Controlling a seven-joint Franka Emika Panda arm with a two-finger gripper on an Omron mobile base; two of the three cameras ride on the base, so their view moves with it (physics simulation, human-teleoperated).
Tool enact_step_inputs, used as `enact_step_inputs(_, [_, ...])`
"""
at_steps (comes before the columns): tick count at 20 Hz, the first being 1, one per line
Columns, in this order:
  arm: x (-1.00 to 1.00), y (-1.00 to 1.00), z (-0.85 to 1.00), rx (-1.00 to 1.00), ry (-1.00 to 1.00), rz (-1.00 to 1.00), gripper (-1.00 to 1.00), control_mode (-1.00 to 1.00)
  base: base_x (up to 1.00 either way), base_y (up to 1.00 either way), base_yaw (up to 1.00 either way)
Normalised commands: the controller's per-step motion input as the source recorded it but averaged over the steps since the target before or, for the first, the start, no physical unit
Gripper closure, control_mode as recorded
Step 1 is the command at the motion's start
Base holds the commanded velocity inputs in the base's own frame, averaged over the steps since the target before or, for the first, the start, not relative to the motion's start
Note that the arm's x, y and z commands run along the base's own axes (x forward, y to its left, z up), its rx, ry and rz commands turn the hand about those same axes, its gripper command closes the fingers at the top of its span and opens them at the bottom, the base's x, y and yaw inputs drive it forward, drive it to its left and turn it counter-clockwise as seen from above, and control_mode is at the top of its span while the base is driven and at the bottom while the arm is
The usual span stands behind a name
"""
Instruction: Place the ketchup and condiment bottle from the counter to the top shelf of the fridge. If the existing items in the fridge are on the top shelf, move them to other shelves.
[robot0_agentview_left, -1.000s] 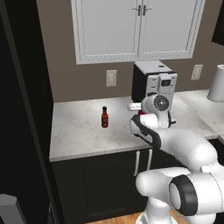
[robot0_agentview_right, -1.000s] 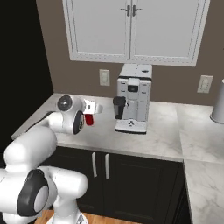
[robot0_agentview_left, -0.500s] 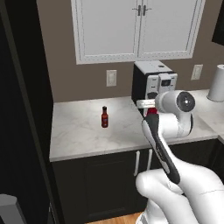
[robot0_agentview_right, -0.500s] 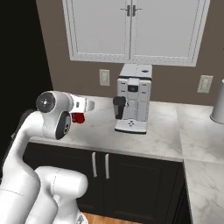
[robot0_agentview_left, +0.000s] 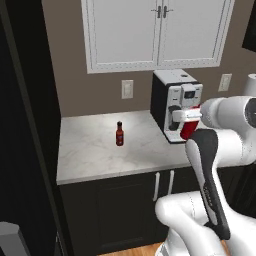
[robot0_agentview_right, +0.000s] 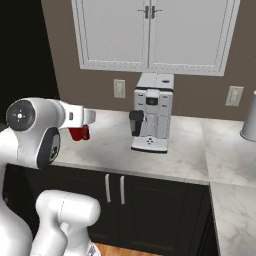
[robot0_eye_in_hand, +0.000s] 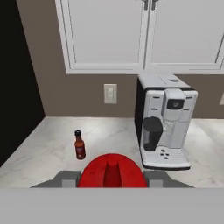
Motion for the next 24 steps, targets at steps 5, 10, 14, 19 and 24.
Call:
enact_step_inputs(5, [-0.86,0.01,0.26,-0.01,0.01,0.0,1.0,-1.0,0.0,0.0,0.0])
enact_step_inputs(10, [-0.5,0.0,0.0,0.0,0.0,0.0,1.0,1.0,-0.4,0.0,0.0])
enact_step_inputs(14, [0.0,0.0,0.0,0.0,0.0,0.0,1.0,1.0,-1.0,0.03,0.03])
enact_step_inputs(19, [0.0,0.0,0.0,0.0,0.0,0.0,1.0,1.0,-1.0,0.46,0.13])
enact_step_inputs(24, [0.0,0.0,0.0,0.0,0.0,0.0,1.0,1.0,-0.99,0.97,0.19])
